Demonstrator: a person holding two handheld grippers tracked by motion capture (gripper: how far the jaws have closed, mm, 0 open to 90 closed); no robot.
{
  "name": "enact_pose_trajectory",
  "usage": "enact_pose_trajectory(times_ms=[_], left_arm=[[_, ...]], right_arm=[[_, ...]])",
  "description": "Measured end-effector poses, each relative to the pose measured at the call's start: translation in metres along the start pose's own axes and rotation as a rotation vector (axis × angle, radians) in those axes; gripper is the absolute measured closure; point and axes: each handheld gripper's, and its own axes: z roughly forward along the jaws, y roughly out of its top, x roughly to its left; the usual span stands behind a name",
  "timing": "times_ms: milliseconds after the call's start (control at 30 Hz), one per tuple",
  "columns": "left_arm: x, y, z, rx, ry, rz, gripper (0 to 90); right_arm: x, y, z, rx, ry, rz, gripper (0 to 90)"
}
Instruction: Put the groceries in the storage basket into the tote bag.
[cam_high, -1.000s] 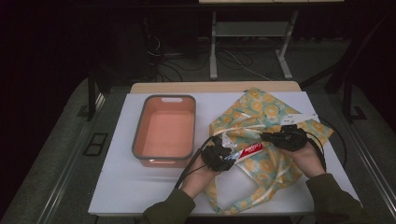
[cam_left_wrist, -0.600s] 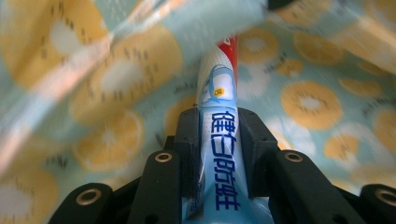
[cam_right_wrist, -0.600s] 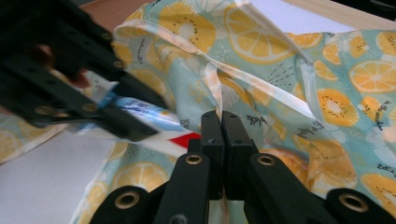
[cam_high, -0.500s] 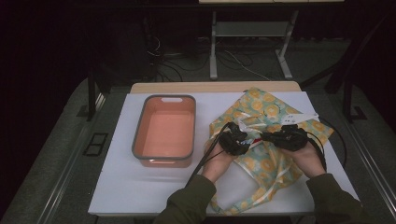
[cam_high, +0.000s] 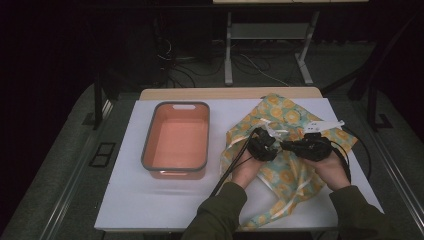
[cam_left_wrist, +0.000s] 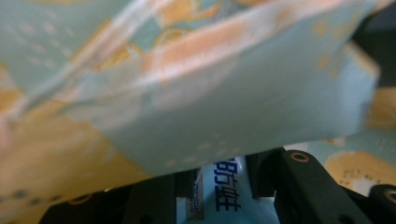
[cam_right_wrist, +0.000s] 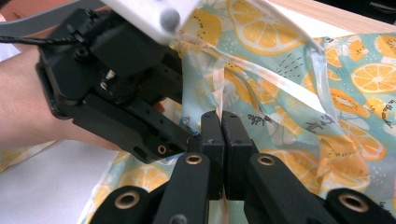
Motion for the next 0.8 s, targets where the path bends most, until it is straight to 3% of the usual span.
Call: enact_pose_trajectory(times_ms=[133, 300, 467, 567, 800], left_arm=[[0.003, 0.000, -0.008, -0.034, -0.021, -0.014, 53.7], [0.002, -0.005, -0.026, -0.011, -0.020, -0.009, 39.9], [0.003, -0.018, -0.049, -0.030, -0.018, -0.019, 36.6], [0.000, -0.033, -0.073, -0.041, -0.015, 0.003, 35.8], [-0.010, -0.062, -0.093, -0.017, -0.015, 0.033, 33.1]], right_arm=[[0.001, 0.000, 0.001, 0.001, 0.000, -0.004, 88.8], [0.001, 0.000, 0.001, 0.000, -0.002, -0.002, 88.7], [0.000, 0.000, 0.000, 0.001, -0.003, 0.000, 88.7], [0.001, 0.000, 0.001, 0.001, -0.005, -0.002, 88.7], [0.002, 0.000, 0.002, 0.008, 0.000, -0.002, 88.7]])
